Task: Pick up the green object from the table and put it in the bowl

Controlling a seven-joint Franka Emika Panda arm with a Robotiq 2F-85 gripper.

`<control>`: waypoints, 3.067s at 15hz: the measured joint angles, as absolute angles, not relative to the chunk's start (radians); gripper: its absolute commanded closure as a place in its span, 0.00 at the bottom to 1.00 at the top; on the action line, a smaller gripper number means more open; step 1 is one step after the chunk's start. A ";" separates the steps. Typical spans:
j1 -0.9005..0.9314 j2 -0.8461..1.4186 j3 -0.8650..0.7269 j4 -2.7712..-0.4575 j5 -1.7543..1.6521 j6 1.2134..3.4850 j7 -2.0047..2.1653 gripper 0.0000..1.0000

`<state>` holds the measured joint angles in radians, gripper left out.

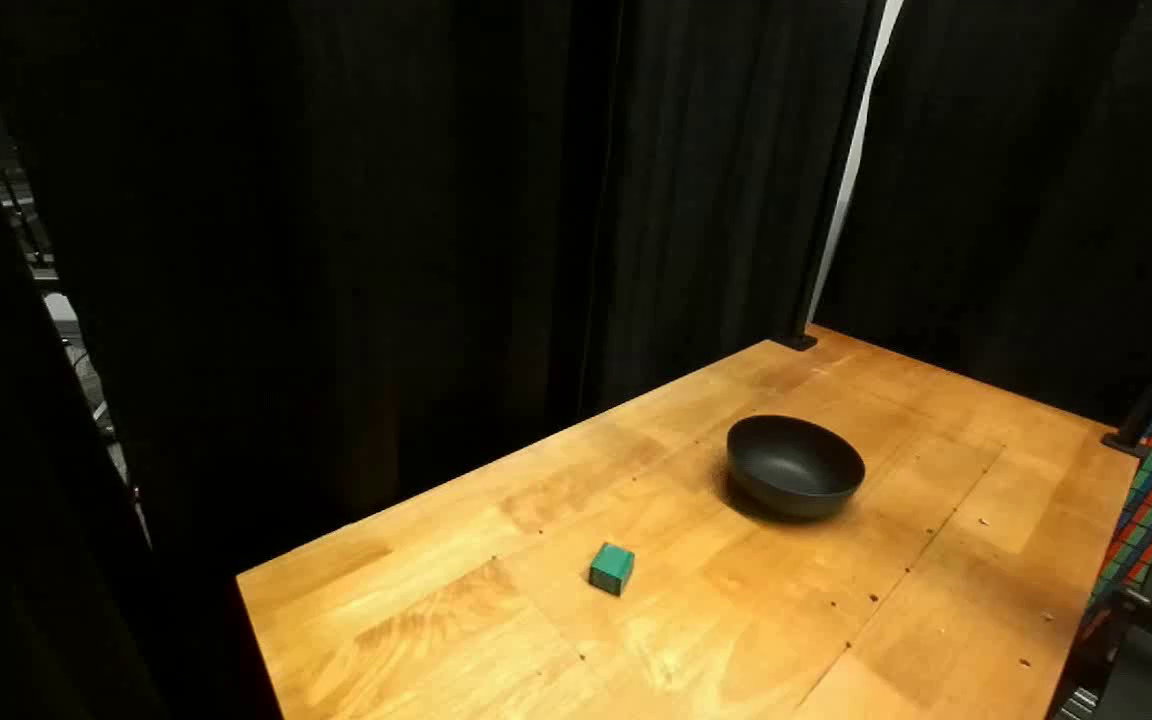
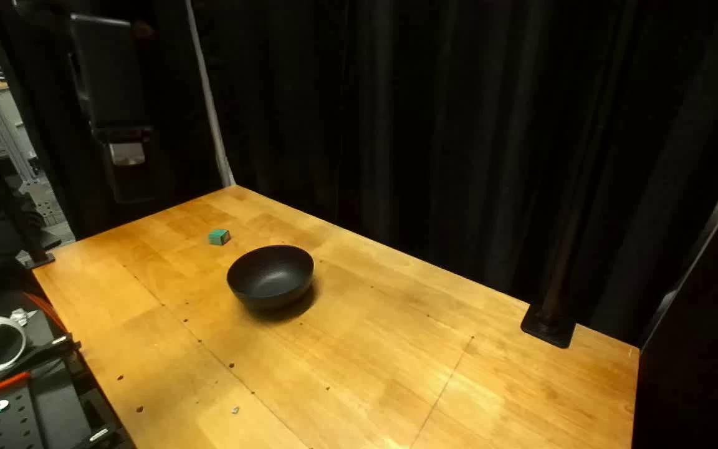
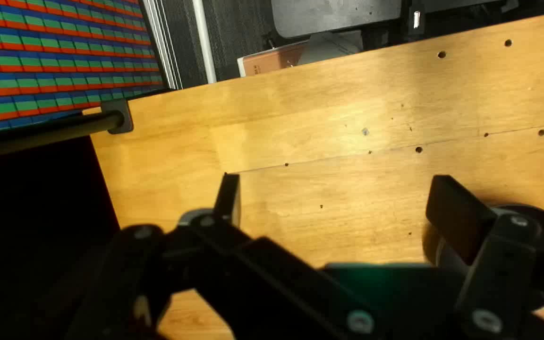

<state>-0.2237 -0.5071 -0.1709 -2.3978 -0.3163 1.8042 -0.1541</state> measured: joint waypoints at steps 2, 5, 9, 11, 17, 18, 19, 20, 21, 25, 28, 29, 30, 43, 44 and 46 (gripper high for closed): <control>-0.224 -0.509 -0.171 -2.388 -0.316 1.804 -0.154 0.00; -0.214 -0.506 -0.170 -2.404 -0.301 1.828 -0.140 0.00; -0.125 -0.469 -0.117 -2.508 -0.196 2.026 -0.055 0.00; -0.068 -0.418 -0.063 -2.552 -0.144 2.150 0.002 0.00; 0.067 -0.140 0.119 -2.543 -0.092 2.437 0.185 0.00; 0.082 -0.090 0.144 -2.527 -0.097 2.474 0.214 0.00; 0.097 -0.039 0.164 -2.506 -0.111 2.509 0.243 0.00; 0.112 0.010 0.180 -2.483 -0.132 2.541 0.273 0.00; 0.129 0.057 0.188 -2.458 -0.158 2.570 0.303 0.00; 0.202 0.231 0.185 -2.357 -0.224 2.666 0.368 0.00; 0.275 0.344 0.149 -2.289 -0.270 2.719 0.394 0.00; 0.300 0.380 0.136 -2.266 -0.272 2.731 0.395 0.00; 0.324 0.413 0.125 -2.244 -0.272 2.741 0.395 0.00; 0.635 0.671 -0.118 -2.008 -0.296 2.830 0.436 0.58; 0.652 0.675 -0.134 -2.000 -0.296 2.830 0.442 0.66; 0.681 0.678 -0.169 -1.990 -0.296 2.830 0.452 0.79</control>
